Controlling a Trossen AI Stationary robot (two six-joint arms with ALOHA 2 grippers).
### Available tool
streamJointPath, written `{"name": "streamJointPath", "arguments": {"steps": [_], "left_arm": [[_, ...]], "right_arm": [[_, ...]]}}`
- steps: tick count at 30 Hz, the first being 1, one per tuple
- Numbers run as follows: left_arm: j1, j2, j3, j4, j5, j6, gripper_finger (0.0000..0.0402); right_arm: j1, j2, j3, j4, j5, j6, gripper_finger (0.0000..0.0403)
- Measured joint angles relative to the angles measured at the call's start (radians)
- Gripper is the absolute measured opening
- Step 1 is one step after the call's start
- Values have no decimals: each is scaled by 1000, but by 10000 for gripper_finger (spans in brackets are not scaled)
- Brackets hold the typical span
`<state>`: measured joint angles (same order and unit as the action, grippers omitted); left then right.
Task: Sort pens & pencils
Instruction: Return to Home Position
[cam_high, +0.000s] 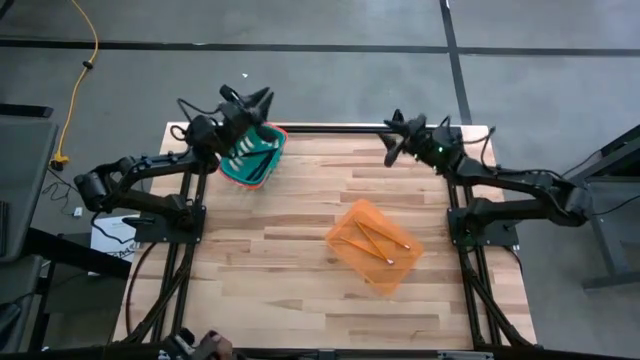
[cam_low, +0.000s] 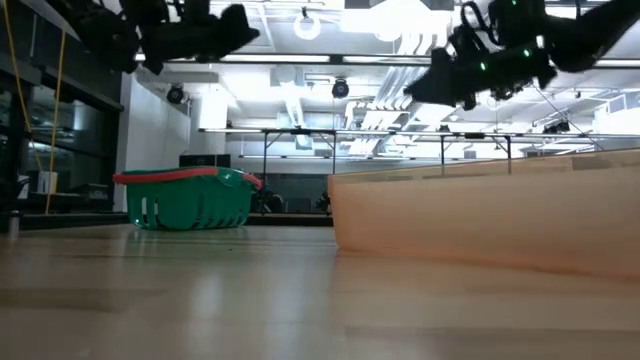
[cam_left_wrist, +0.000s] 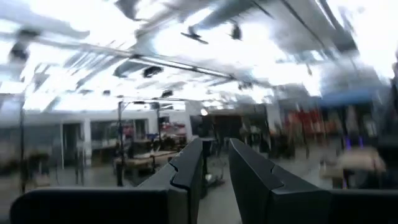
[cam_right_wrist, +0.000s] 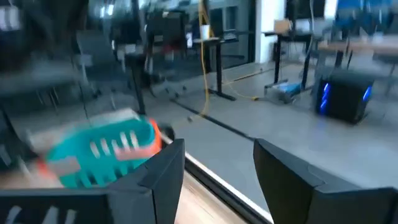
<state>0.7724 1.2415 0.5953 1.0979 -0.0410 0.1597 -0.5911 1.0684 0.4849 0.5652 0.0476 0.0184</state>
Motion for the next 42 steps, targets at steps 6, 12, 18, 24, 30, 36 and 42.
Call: {"name": "streamJointPath", "arguments": {"steps": [6,12,18,24,30,36,42], "left_arm": [[20,-9,0,-58,-151,-451,67],[18,-13,19,-162,-88,-663,67],[12,-13,19,-171,-16,-723,67],[13,-13,19,-179,-56,-733,67],[14,-13,19,-182,-139,-724,67],[14,-13,19,-181,-162,-714,67],[14,-13,19,-181,-176,-690,67]], "right_arm": [[-52,-28,243,-202,-144,312,183],[-77,-37,546,-554,-222,227,183],[-77,-81,634,-686,-221,95,183],[-111,-211,461,-661,-220,115,183],[-144,-363,233,-542,-218,267,183],[-158,-509,60,-470,-218,414,183],[-157,-658,-76,-469,-209,515,157]]}}
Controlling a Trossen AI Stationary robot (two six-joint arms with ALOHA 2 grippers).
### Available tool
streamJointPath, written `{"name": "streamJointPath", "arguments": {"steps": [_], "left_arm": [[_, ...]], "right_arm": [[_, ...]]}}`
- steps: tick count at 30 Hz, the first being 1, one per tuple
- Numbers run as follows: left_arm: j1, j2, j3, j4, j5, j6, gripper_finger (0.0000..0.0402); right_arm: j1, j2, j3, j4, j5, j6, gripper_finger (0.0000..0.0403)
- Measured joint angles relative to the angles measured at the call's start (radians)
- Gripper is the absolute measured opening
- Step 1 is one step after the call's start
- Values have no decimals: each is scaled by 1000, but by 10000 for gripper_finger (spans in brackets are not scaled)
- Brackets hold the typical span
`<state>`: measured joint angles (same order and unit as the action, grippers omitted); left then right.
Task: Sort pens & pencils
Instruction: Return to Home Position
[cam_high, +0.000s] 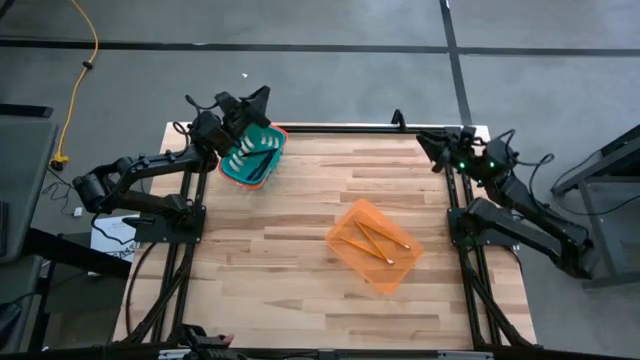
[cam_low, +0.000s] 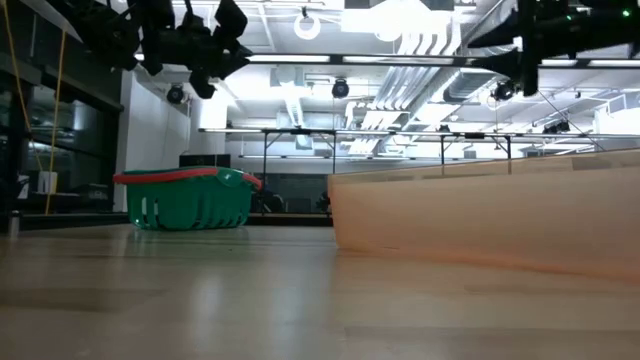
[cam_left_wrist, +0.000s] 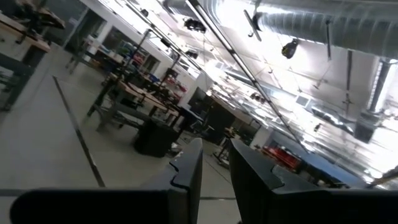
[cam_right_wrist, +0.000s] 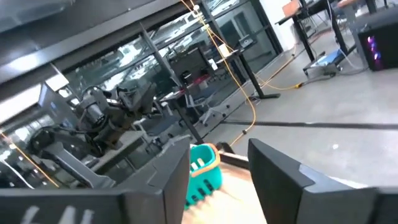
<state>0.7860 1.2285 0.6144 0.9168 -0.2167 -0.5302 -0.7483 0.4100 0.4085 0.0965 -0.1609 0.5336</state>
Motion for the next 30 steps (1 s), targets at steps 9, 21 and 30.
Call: {"name": "streamJointPath", "arguments": {"steps": [9,21,30], "left_arm": [[0,0,0,1,-41,10,67],[-1,0,0,-4,248,8,67],[-18,-27,0,-97,463,-50,67]], "right_arm": [[13,-179,-180,13,3,166,99],[97,-315,-384,112,61,304,25],[138,-327,-399,-10,188,379,7]]}}
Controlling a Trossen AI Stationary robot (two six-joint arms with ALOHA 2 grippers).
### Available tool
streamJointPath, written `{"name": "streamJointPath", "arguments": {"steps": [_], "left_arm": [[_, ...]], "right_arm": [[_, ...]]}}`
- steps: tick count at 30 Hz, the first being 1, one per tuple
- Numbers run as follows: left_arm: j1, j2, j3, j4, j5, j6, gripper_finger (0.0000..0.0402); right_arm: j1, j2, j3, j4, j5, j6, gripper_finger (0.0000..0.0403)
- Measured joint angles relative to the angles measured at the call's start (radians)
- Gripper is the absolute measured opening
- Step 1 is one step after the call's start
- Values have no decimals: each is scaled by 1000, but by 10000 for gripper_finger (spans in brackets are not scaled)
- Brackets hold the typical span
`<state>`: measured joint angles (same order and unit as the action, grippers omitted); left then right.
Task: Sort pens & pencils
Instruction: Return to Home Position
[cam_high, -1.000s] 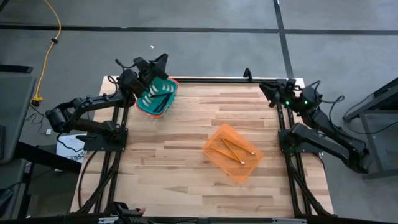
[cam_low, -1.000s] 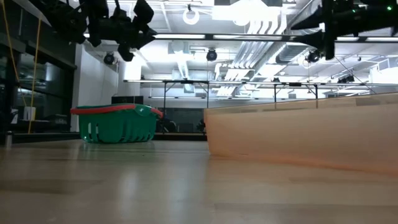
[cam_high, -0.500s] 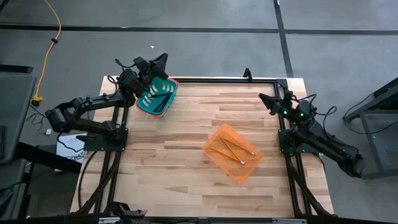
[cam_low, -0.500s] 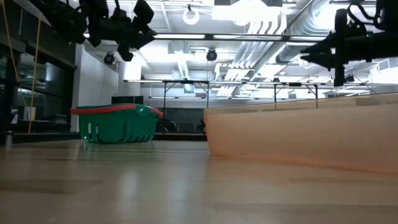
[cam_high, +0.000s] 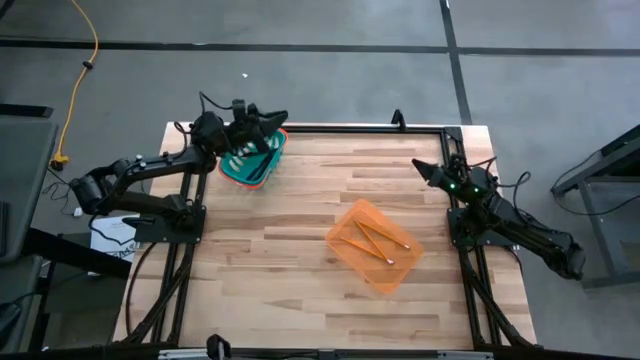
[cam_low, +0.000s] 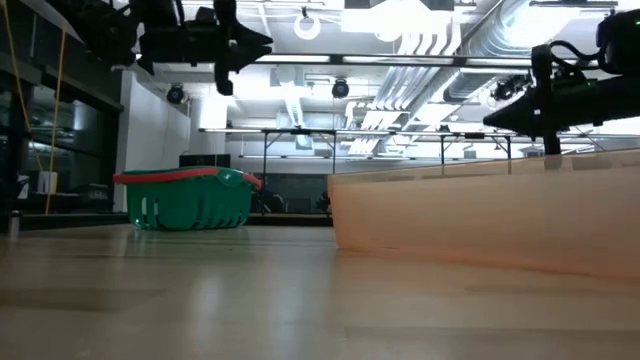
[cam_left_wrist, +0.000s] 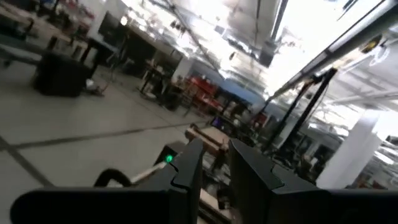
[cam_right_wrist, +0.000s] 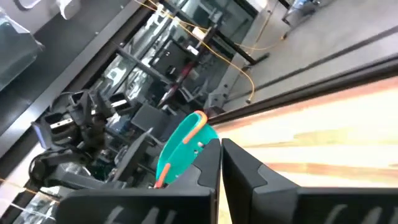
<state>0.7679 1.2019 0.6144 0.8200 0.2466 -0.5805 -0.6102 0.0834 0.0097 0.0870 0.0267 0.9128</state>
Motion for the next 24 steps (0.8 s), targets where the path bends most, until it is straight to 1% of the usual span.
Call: {"name": "streamJointPath", "arguments": {"steps": [3,7,11,13,15,19,21,24], "left_arm": [[-31,-35,0,-126,-21,56,67],[-102,-100,0,-299,-103,232,67],[-168,-140,0,-451,-194,328,67],[-173,-157,-10,-511,-202,338,62],[-163,-188,-51,-540,-185,337,48],[-128,-315,-145,-534,-187,330,8],[-105,-388,-197,-558,-200,318,6],[-74,-499,-252,-618,-233,277,15]], "right_arm": [[0,0,0,-24,-5,3,7],[0,0,0,-72,-26,5,6],[0,2,1,-78,-27,-96,6],[0,2,2,-79,-27,-147,6],[0,2,2,-80,-27,-190,6],[0,2,2,-81,-27,-243,6],[0,2,2,-81,-27,-251,6],[0,2,2,-82,-27,-240,6]]}}
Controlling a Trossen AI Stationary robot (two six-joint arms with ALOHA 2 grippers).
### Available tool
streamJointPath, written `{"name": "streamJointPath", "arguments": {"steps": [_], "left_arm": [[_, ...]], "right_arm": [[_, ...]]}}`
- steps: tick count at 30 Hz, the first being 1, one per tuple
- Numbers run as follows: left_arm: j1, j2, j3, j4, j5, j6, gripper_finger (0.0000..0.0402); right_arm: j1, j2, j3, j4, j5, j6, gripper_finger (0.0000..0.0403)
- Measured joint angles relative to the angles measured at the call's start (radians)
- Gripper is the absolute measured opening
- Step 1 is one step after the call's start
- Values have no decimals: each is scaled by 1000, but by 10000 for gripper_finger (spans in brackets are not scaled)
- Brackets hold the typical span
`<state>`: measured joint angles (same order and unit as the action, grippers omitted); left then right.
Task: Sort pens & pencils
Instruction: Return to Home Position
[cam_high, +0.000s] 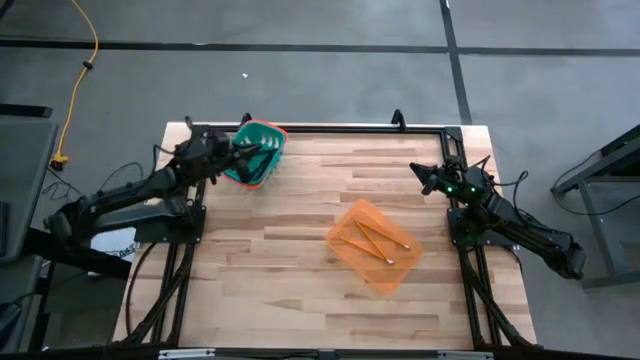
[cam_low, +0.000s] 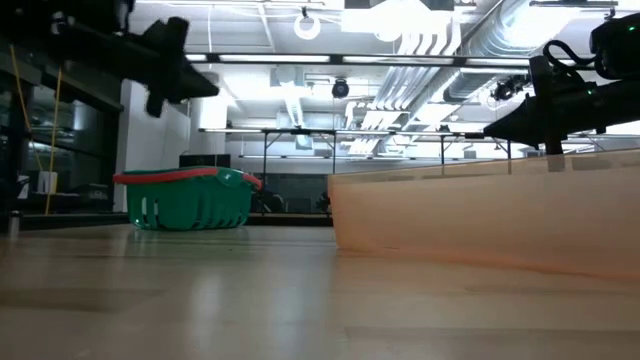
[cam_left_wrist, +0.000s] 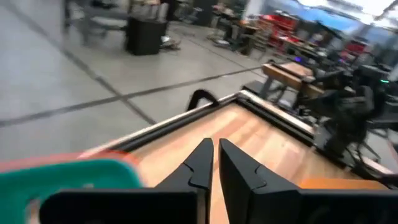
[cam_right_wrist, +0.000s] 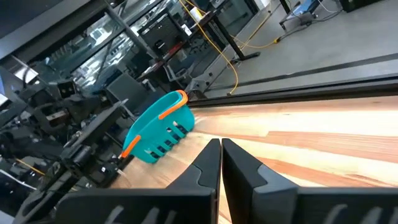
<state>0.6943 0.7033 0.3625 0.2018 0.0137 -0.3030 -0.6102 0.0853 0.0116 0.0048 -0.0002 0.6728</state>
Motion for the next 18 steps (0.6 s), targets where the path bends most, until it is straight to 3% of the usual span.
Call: {"name": "streamJointPath", "arguments": {"steps": [5,11,18], "left_arm": [[34,-152,-69,-60,-16,-42,3],[33,-289,-128,-167,-184,-44,3],[32,-418,-219,-187,-205,-178,1]], "right_arm": [[0,0,0,0,0,0,6],[0,0,0,-1,0,0,6],[0,0,0,-1,0,0,6]]}}
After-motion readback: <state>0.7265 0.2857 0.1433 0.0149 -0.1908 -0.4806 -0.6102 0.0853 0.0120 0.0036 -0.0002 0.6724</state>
